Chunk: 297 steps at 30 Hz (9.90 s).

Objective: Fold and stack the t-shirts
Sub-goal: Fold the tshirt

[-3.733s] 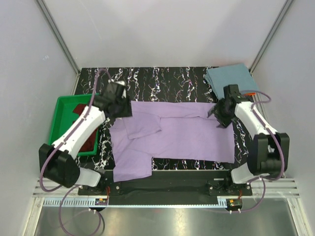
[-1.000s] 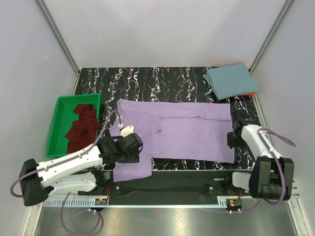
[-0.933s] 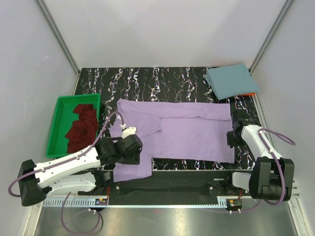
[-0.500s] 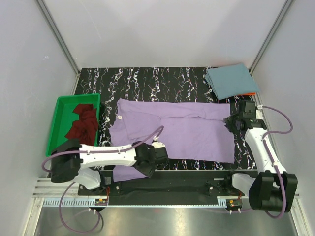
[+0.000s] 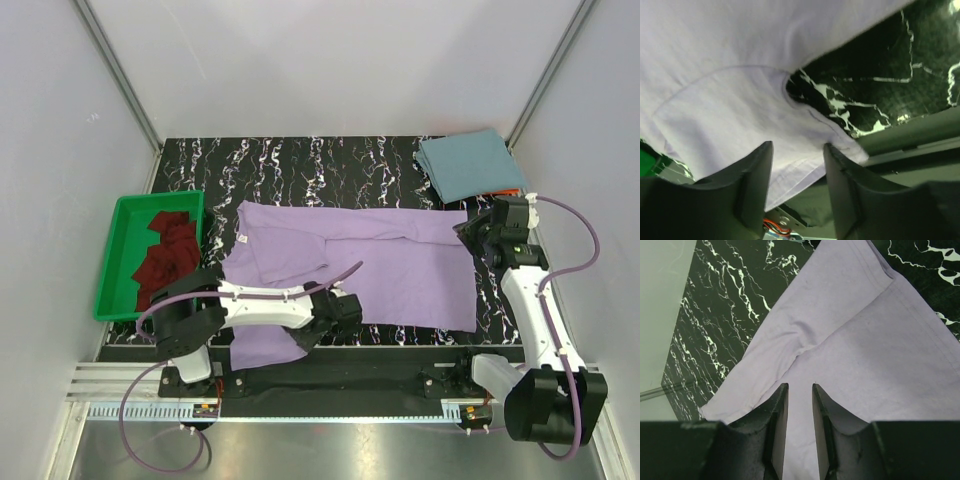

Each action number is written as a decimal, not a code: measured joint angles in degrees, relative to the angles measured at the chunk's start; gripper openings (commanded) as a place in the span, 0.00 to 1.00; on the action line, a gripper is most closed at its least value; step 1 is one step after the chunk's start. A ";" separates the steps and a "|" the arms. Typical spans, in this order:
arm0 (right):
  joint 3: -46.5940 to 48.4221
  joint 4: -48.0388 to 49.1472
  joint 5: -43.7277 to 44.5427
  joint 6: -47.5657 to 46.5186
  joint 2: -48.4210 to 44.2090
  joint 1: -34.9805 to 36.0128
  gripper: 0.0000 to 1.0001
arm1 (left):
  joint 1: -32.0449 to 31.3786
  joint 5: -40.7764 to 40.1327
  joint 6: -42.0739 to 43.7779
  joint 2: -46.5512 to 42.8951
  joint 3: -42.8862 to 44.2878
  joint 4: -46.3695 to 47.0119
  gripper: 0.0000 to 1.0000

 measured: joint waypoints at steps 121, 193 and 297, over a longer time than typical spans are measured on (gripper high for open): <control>9.09 4.68 -11.45 -5.55 23.21 -2.73 0.40 | -11.61 -6.40 -20.00 2.67 -1.64 -3.41 0.39; -2.08 -20.87 9.99 4.24 21.84 -12.66 0.00 | 19.87 -6.64 5.25 -27.41 1.86 2.32 0.00; 12.17 -11.30 7.61 -11.78 35.23 -8.70 0.29 | 48.74 -9.86 28.48 20.31 42.75 9.51 0.53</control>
